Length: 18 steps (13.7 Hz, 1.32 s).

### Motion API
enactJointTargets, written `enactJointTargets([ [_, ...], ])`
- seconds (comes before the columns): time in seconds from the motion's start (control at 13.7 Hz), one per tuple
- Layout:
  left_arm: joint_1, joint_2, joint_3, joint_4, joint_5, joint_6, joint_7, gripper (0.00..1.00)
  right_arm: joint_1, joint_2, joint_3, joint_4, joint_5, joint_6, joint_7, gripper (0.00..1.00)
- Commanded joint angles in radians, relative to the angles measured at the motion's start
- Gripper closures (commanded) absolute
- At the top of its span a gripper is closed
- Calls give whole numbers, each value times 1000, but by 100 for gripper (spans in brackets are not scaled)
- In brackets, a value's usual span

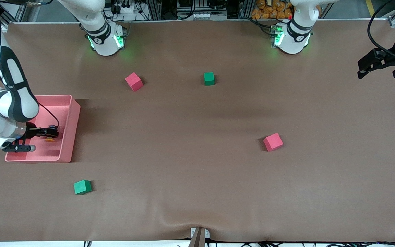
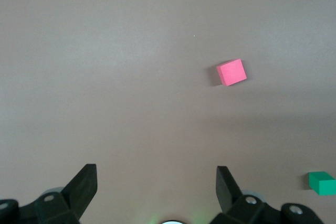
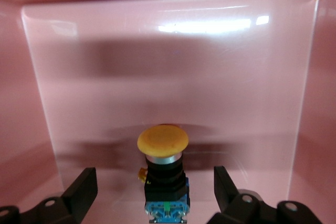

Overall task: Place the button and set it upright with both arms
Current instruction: 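Lower the right gripper into the bin and grasp the yellow button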

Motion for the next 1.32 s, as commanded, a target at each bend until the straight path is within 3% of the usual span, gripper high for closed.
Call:
enactJointTargets([
  [0.0, 5, 11, -7, 16, 17, 4, -13, 0, -31, 11, 21, -11, 20, 28, -30, 14],
  [0.07, 5, 14, -7, 18, 17, 4, -13, 0, -31, 11, 21, -11, 20, 28, -33, 23],
  [0.22, 5, 16, -7, 19, 19, 6, -13, 0, -32, 11, 21, -10, 35, 28, -82, 56],
  [0.29, 5, 16, -7, 19, 17, 13, -13, 0, -35, 13, 19, -10, 50, 28, -94, 68],
  [0.58, 5, 15, -7, 13, 17, 12, 0, 0, -38, 13, 19, -2, 53, 26, -105, 97],
  [0.95, 6, 16, -4, 19, 19, 17, 5, 0, -38, 0, 21, 42, 55, -15, -109, 100],
  [1.24, 6, 18, -4, 19, 19, 18, 5, 0, -21, -3, 21, 241, 59, -283, -102, 100],
])
